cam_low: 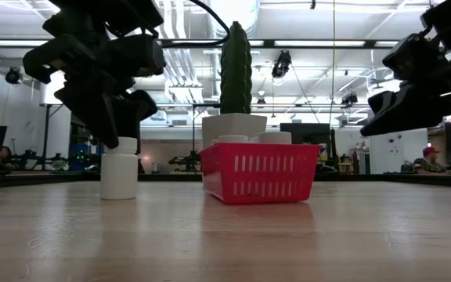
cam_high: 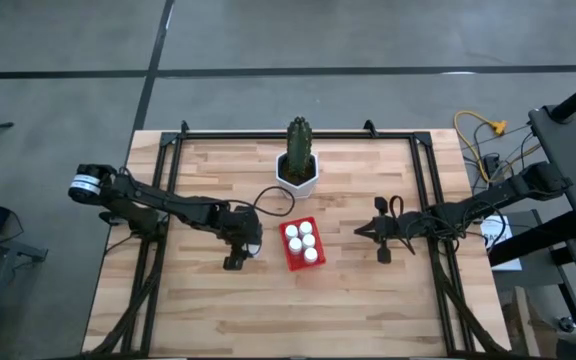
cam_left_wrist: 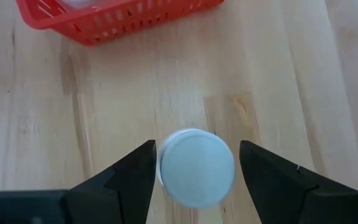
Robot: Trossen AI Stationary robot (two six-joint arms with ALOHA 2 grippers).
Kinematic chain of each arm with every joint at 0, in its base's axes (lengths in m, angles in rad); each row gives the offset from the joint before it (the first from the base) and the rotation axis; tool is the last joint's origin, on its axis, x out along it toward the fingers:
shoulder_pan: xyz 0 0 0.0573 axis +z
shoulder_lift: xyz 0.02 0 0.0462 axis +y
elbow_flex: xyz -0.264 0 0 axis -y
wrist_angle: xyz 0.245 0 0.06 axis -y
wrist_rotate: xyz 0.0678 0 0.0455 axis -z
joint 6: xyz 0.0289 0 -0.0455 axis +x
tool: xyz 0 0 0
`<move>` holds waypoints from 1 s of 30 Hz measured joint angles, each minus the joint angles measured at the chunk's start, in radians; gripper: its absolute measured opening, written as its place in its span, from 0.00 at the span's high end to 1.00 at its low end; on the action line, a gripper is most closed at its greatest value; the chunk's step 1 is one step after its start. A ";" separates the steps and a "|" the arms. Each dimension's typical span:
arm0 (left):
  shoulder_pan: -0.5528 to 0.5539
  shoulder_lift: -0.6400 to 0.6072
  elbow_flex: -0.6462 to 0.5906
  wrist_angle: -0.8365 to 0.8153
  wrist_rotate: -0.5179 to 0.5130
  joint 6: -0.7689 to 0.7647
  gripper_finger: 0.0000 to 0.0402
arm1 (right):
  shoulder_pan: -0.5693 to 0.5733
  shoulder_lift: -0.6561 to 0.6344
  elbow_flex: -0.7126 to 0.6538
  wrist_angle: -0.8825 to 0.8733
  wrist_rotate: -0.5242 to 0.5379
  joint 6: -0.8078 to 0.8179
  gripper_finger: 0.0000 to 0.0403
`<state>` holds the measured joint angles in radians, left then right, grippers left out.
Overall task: Pick and place pill bottles into a basket
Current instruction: Put the white pill bottle into the red bin
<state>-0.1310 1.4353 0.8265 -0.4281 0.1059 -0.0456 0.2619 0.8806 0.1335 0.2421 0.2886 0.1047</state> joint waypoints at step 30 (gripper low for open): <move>0.001 0.002 -0.002 -0.037 -0.038 -0.001 0.52 | 0.000 0.000 -0.010 0.001 0.000 0.000 0.98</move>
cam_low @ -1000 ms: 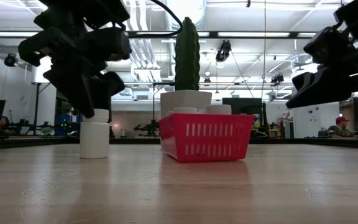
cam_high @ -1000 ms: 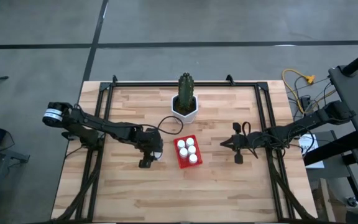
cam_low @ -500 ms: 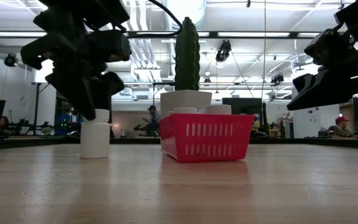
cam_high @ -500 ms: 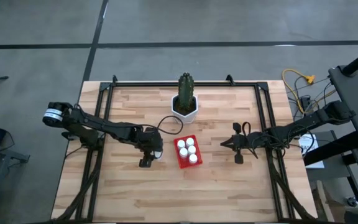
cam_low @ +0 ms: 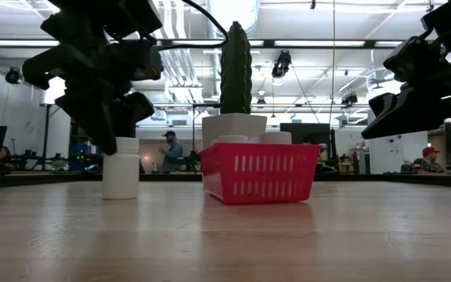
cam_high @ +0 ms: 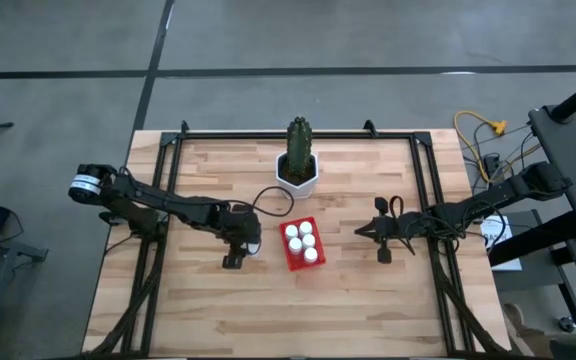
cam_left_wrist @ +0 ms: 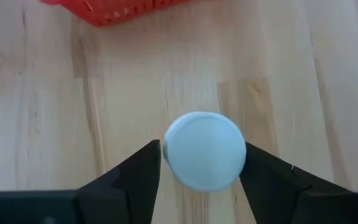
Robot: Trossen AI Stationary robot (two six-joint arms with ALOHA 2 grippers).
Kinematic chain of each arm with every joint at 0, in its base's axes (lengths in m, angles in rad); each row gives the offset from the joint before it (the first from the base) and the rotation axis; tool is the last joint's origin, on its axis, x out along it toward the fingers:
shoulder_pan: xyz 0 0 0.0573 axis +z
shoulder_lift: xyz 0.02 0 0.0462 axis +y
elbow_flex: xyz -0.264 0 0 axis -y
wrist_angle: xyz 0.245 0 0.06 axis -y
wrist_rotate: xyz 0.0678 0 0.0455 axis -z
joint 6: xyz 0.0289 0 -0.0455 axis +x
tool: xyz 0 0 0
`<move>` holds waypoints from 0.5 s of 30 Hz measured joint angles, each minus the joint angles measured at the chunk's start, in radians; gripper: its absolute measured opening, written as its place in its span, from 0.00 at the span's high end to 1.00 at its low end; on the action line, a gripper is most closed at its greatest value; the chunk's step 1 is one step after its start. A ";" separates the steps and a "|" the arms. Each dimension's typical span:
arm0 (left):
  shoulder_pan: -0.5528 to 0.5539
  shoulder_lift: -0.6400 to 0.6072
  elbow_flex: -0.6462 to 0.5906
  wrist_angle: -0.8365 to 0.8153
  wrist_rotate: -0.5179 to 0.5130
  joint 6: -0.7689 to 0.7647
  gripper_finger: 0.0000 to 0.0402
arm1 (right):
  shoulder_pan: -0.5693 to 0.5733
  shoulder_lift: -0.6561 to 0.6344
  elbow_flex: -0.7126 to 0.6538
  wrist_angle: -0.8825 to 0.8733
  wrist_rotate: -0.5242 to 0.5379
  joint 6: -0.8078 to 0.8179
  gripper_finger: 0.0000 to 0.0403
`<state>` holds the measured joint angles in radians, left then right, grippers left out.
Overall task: Pick and place pill bottles into a basket
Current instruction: Put the white pill bottle into the red bin
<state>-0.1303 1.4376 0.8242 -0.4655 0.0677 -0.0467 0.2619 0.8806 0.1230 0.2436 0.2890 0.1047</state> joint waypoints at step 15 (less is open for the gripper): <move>0.000 0.000 0.002 0.006 0.005 0.000 0.62 | 0.000 0.000 0.000 0.000 0.000 0.002 0.98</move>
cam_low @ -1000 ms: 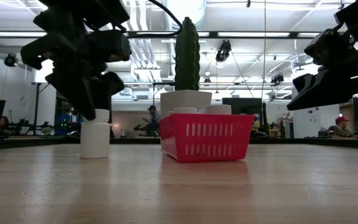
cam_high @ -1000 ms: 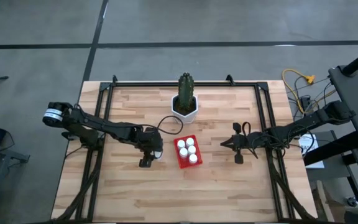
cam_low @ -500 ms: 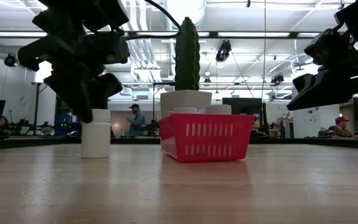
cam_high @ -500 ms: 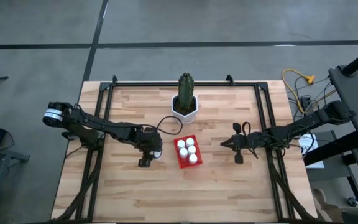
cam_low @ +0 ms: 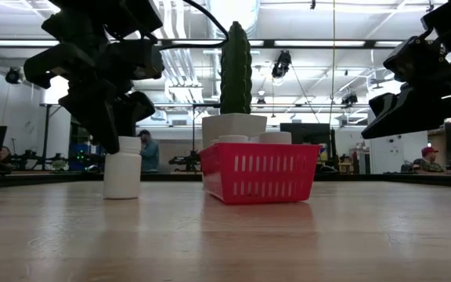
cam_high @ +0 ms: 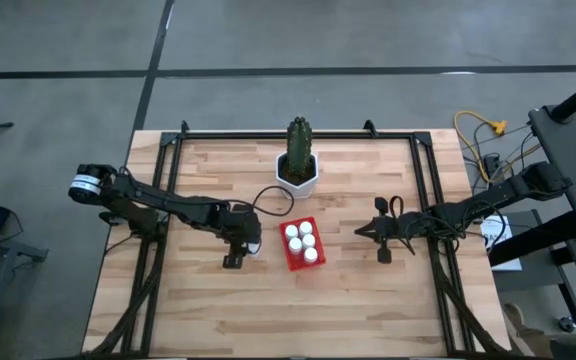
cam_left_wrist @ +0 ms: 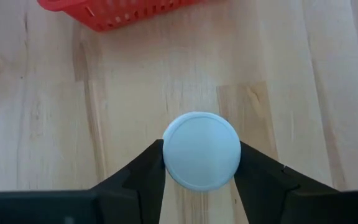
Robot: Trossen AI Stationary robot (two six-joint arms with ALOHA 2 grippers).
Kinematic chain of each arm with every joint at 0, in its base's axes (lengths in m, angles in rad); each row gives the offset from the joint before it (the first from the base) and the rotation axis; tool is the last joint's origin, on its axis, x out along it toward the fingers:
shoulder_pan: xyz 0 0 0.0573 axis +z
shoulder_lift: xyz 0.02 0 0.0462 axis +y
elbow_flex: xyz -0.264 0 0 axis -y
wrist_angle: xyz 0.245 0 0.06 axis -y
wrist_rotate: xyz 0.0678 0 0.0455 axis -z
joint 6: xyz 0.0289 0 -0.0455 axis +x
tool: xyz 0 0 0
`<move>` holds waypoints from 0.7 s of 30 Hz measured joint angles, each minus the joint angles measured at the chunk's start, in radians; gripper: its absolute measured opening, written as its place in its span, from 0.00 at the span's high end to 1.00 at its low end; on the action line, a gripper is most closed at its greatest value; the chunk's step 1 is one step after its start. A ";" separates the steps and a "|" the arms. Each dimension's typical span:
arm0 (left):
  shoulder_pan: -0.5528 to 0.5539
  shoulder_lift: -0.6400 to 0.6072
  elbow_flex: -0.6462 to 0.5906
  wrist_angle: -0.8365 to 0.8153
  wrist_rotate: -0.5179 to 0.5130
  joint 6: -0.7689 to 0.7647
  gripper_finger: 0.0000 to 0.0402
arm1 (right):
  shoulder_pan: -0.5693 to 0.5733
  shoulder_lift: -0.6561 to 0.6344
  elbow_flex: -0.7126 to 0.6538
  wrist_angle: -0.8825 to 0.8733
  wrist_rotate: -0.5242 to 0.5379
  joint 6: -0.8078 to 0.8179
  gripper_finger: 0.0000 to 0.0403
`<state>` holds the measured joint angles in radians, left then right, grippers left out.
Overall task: Pick and place pill bottles into a basket
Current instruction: Put the white pill bottle into the red bin
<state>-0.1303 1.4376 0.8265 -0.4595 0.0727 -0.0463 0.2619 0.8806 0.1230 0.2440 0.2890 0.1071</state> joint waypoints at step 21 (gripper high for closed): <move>-0.007 -0.013 0.207 -0.139 0.009 0.060 0.63 | 0.000 -0.001 0.000 0.000 0.000 -0.008 0.98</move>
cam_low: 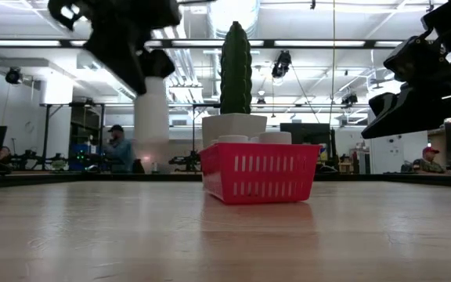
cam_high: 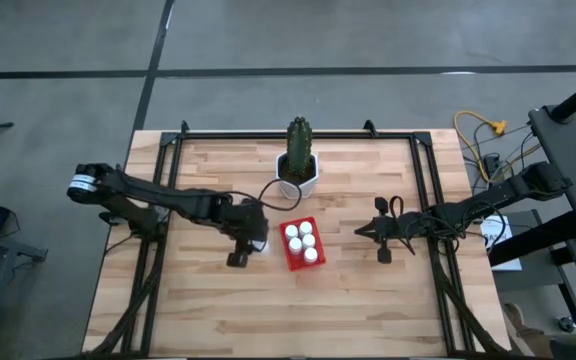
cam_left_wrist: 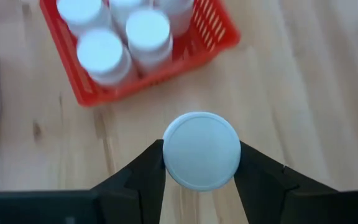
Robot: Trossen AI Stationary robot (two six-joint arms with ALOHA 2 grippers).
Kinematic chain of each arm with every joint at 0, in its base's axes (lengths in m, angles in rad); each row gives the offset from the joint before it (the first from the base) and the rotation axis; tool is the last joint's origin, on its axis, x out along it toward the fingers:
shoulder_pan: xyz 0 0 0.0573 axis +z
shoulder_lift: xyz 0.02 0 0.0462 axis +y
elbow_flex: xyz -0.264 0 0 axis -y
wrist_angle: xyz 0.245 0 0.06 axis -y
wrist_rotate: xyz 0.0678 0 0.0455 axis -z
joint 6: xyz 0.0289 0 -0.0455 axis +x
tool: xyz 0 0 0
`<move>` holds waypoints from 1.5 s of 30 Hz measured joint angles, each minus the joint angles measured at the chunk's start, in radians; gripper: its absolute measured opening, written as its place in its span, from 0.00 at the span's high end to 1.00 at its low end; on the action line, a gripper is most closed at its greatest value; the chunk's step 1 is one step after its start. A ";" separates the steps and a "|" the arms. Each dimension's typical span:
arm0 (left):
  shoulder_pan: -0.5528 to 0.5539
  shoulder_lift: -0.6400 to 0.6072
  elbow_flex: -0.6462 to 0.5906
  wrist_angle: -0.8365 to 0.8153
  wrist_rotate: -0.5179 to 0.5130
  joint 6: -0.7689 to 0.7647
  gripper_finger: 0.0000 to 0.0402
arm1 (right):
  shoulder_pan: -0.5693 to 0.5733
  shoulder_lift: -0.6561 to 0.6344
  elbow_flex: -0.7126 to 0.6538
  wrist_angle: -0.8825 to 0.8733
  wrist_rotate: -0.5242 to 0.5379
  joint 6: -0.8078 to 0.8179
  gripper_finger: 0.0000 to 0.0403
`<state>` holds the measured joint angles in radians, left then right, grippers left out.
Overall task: Pick and place pill bottles into a basket
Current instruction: Put the white pill bottle into the red bin
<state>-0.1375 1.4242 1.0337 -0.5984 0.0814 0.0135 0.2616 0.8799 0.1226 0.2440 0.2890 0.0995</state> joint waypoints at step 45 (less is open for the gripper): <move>-0.017 0.330 0.447 -0.107 0.028 0.291 0.63 | 0.000 0.000 -0.013 -0.002 0.000 -0.005 0.98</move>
<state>-0.1543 1.7538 1.4803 -0.7056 0.1095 0.3042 0.2615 0.8795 0.1097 0.2424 0.2890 0.0940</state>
